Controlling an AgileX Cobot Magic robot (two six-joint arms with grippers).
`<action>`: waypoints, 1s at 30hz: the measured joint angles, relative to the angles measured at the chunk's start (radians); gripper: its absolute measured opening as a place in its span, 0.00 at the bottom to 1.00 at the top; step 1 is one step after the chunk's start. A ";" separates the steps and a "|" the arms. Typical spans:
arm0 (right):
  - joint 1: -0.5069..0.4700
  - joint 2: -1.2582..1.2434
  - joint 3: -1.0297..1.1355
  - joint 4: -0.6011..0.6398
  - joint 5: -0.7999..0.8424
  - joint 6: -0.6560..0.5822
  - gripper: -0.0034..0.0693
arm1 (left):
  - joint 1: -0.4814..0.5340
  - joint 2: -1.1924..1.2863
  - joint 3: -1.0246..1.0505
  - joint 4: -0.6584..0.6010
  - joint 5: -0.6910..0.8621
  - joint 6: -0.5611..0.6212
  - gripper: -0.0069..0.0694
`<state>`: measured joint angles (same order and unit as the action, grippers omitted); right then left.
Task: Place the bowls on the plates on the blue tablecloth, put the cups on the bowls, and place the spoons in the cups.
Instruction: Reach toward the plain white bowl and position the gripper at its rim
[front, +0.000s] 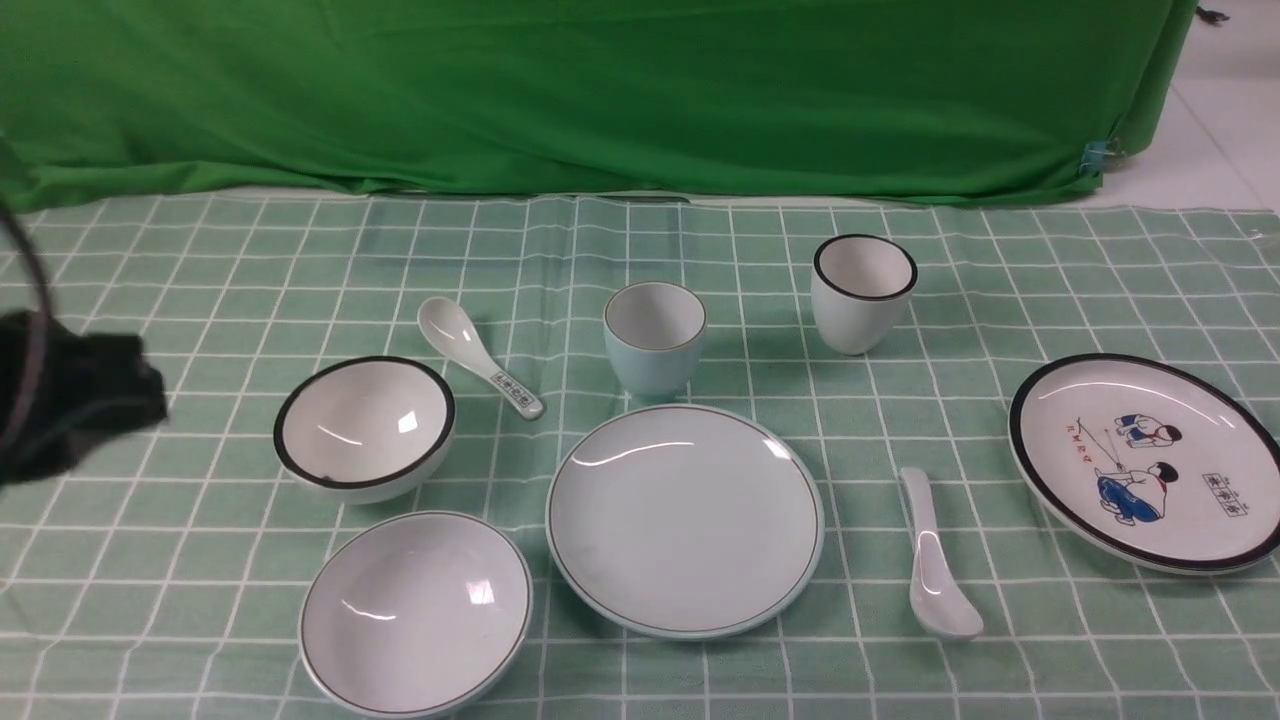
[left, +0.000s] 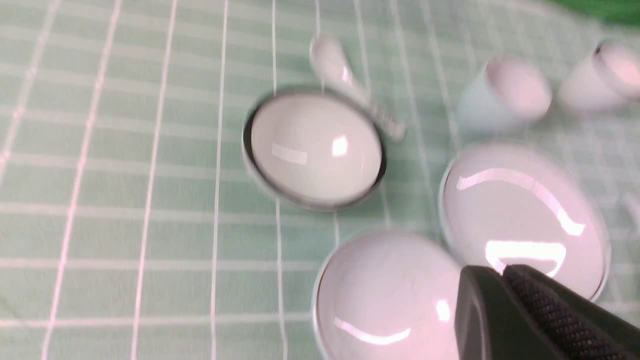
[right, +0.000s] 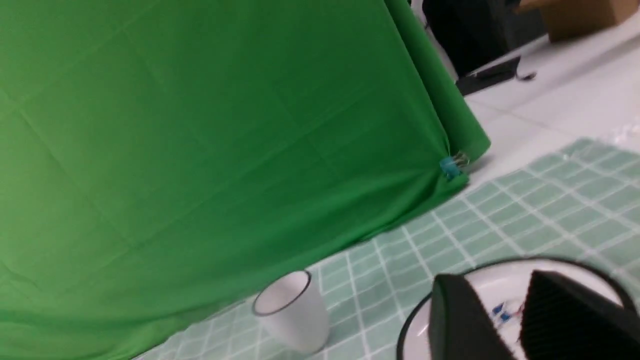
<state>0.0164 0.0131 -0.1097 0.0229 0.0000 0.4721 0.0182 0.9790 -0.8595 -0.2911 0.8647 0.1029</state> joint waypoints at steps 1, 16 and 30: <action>0.018 0.016 -0.066 0.000 0.073 -0.029 0.25 | -0.006 0.061 0.002 -0.002 0.016 0.009 0.10; 0.434 0.728 -0.736 0.000 0.936 -0.414 0.08 | -0.317 0.389 0.007 0.325 -0.072 -0.236 0.17; 0.533 0.761 -0.737 0.000 0.839 -0.412 0.08 | -0.317 0.561 0.008 0.464 -0.167 -0.421 0.86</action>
<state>0.5495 0.7745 -0.8468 0.0229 0.8386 0.0598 -0.2985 1.5402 -0.8513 0.1725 0.6976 -0.3185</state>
